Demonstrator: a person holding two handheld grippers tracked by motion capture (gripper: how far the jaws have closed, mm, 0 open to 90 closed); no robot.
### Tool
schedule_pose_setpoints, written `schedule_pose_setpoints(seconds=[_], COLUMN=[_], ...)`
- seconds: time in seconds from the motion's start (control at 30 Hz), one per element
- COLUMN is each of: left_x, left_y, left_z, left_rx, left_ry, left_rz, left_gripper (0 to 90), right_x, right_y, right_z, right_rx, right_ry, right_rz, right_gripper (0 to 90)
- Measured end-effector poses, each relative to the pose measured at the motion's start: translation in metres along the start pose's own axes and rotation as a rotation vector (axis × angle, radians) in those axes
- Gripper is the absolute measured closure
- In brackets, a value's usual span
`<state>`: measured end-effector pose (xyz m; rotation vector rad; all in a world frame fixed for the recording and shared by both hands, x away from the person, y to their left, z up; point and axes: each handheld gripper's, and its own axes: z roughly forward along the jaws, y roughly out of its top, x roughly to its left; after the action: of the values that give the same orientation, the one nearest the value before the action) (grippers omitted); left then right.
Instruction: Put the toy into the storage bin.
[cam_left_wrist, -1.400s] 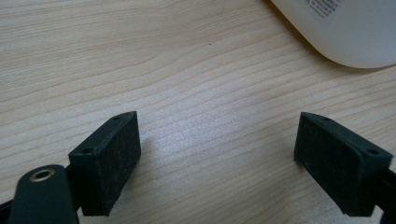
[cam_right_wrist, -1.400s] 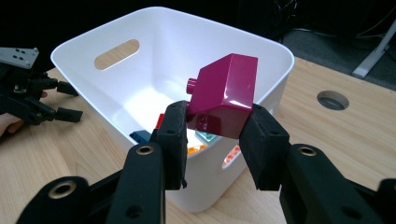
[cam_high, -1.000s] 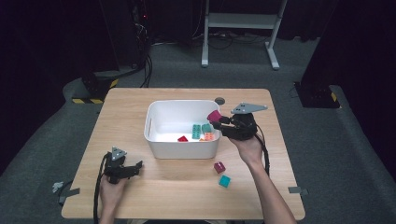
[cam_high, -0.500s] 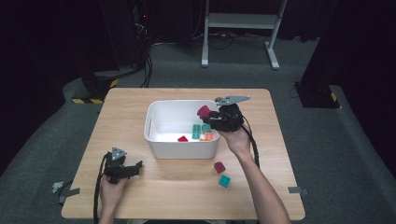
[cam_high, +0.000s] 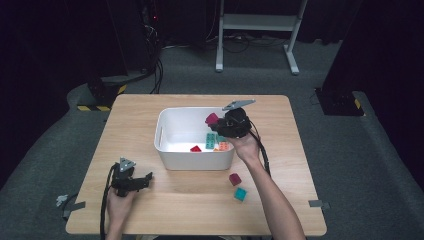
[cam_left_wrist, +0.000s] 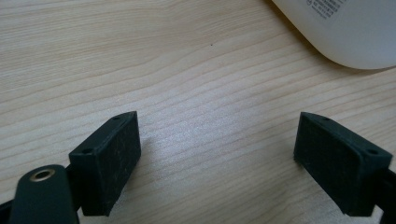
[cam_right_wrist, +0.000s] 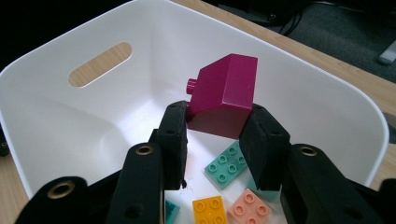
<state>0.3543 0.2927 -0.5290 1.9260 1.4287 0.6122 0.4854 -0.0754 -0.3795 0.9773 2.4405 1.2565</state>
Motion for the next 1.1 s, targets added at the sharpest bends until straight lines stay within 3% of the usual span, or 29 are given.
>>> schedule_pose_setpoints(seconds=[0.13, 0.27, 0.47, 0.77, 1.1], left_x=[0.000, 0.000, 0.000, 0.000, 0.000], left_y=[0.000, 0.000, 0.000, 0.000, 0.000], left_z=[0.000, 0.000, 0.000, 0.000, 0.000], left_rx=[0.000, 0.001, 0.001, 0.001, 0.001], left_ry=[0.001, 0.002, 0.002, 0.003, 0.003], left_rz=[-0.001, 0.000, 0.000, -0.001, -0.001], left_gripper=[14.7, 14.6, 14.6, 14.6, 14.6], right_x=[-0.001, 0.001, 0.003, 0.000, -0.004], right_y=[0.000, -0.003, -0.002, -0.010, -0.025], right_z=[0.004, 0.009, -0.002, -0.019, -0.053], right_rx=[0.020, 0.069, 0.021, -0.022, -0.100], right_ry=[0.000, -0.052, -0.058, -0.065, -0.075], right_rz=[0.006, -0.043, -0.047, -0.014, 0.018], right_gripper=[61.2, 48.8, 40.1, 34.9, 32.9])
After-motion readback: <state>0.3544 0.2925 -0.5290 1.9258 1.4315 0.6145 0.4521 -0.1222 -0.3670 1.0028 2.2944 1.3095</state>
